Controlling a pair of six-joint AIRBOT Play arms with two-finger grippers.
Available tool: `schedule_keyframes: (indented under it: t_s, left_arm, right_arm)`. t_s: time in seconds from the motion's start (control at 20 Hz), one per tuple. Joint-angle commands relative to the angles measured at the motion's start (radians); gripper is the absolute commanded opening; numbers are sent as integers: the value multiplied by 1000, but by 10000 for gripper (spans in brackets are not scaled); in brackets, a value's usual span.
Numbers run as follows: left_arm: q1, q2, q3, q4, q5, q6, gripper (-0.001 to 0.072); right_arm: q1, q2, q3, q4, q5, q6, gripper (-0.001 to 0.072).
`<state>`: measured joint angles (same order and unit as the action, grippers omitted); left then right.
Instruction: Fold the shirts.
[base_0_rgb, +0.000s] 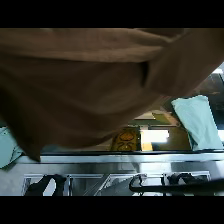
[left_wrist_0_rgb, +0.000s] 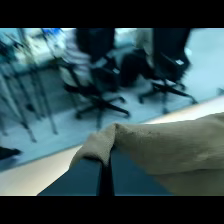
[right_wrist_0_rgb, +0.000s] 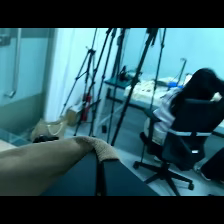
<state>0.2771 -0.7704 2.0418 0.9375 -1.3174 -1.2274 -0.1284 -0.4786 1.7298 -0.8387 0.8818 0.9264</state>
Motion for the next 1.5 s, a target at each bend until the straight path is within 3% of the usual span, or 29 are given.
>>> schedule_keyframes:
  t_s: [0.0, 0.2, 0.4, 0.65, 0.7, 0.75, 0.8, 0.85, 1.1, 1.15, 1.25, 1.45]
  left_arm:
    - [0, 68, -113, 105, 71, 33, 10]
    - [-2, -81, -354, -69, 71, 123, 10]
    - [-69, -409, -511, -119, 156, 256, 10]
    - [-124, -921, -417, -119, 166, 251, 16]
    - [-124, -1004, -365, -118, 137, 221, 96]
    - [-123, -1078, -305, -116, 102, 191, 506]
    - [-121, -1133, -249, -114, 66, 158, 708]
    - [-113, -1175, -187, -87, 13, 124, 709]
    - [-48, -1204, 13, 110, -334, -36, 708]
    - [-26, -1169, -25, 103, -353, -59, 708]
    - [5, -1071, -169, 79, -345, -61, 708]
    - [14, -819, -531, 84, -316, -43, 708]
  right_arm:
    - [-1, -26, 7, -48, 26, 6, 19]
    - [2, -253, -72, -11, 118, 23, 19]
    - [2, -585, -180, -3, -1, 1, 19]
    - [20, -972, -180, 75, -109, 0, 20]
    - [24, -1017, -180, 84, -111, 1, 30]
    - [24, -1043, -180, 84, -109, 2, 122]
    - [24, -1055, -180, 84, -106, 3, 301]
    - [18, -1052, -179, 83, -93, 4, 409]
    - [-111, -907, -178, 80, 167, 25, 395]
    - [-146, -867, -187, 80, 248, 38, 360]
    - [-187, -805, -235, 80, 337, 47, 364]
    - [-244, -660, -411, 78, 381, 45, 364]
